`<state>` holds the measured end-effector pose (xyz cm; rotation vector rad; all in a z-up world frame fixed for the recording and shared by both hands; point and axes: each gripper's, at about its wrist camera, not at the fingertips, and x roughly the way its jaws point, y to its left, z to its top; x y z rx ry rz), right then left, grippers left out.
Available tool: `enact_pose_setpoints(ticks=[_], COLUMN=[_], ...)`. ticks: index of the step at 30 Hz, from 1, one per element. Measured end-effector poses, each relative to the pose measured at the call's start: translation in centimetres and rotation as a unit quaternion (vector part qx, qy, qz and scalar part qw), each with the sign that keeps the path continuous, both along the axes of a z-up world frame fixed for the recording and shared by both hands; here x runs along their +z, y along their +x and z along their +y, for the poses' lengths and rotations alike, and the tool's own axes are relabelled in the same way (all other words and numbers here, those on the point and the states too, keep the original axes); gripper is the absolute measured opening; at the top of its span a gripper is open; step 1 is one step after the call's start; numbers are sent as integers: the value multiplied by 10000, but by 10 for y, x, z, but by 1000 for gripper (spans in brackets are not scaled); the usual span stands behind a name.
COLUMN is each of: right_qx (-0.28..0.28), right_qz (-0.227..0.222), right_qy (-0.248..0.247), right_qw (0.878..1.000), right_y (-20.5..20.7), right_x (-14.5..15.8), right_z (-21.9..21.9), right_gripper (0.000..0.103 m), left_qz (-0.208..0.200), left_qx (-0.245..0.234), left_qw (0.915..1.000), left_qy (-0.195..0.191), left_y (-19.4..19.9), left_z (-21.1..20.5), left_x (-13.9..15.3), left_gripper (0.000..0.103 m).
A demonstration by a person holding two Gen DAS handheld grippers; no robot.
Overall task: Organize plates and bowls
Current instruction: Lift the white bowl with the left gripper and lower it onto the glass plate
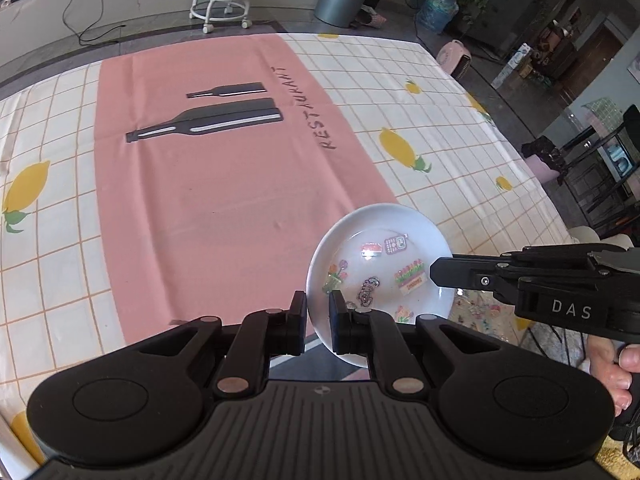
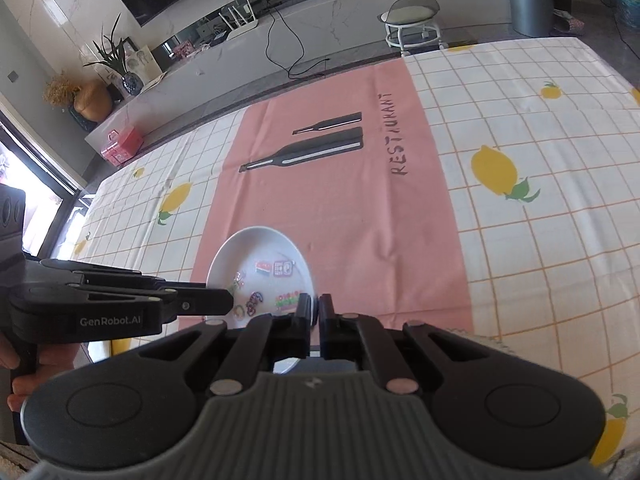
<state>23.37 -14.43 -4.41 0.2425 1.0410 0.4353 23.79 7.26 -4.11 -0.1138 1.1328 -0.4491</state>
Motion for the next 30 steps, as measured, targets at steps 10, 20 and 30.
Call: enact_pose_setpoints(ticks=[10,20,30], right_qx=[-49,-164,-228], right_qz=[290,675,992], right_qy=[-326,-421,-667], right_qw=[9990,9967,9926], right_y=[-38,-54,-56], right_x=[4,-14,-40], right_z=[-54,-86,-94], right_gripper=[2,2,2], left_qz=[320,509,647], left_qx=[-790,-1316,-1578], left_qw=[9963,9887,9819], left_qy=[116,515,820], left_y=[-16,-33,-40], left_z=[-67,-107,-128], left_x=[-10,-27,-42], left_gripper=[12,13,17])
